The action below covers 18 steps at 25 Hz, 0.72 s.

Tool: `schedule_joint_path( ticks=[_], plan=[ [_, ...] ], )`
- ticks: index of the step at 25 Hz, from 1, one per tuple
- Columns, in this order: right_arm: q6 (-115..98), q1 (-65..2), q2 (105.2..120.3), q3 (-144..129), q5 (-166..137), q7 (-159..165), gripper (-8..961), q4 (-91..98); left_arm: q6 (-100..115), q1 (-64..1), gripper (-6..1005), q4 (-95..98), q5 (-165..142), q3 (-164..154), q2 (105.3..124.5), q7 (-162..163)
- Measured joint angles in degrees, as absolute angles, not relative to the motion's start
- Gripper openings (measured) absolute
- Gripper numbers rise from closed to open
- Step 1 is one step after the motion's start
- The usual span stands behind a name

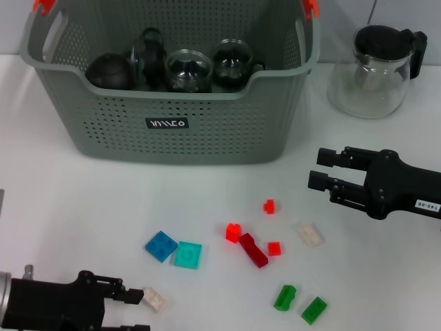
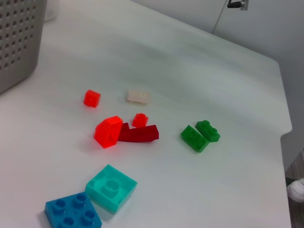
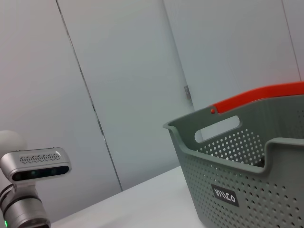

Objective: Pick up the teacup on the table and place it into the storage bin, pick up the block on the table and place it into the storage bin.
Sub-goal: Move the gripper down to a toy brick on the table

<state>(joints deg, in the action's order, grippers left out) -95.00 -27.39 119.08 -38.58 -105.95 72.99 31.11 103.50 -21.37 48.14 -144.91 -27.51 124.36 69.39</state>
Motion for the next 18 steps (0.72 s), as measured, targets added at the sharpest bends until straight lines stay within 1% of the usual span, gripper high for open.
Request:
schedule_joint_path(
  ticks=[18],
  plan=[
    [-95.4,-27.42,118.92,-38.58,-105.89,72.95,551,31.11,98.61,-22.7,578,44.61,-145.49,-27.86,124.26,69.35]
  ],
)
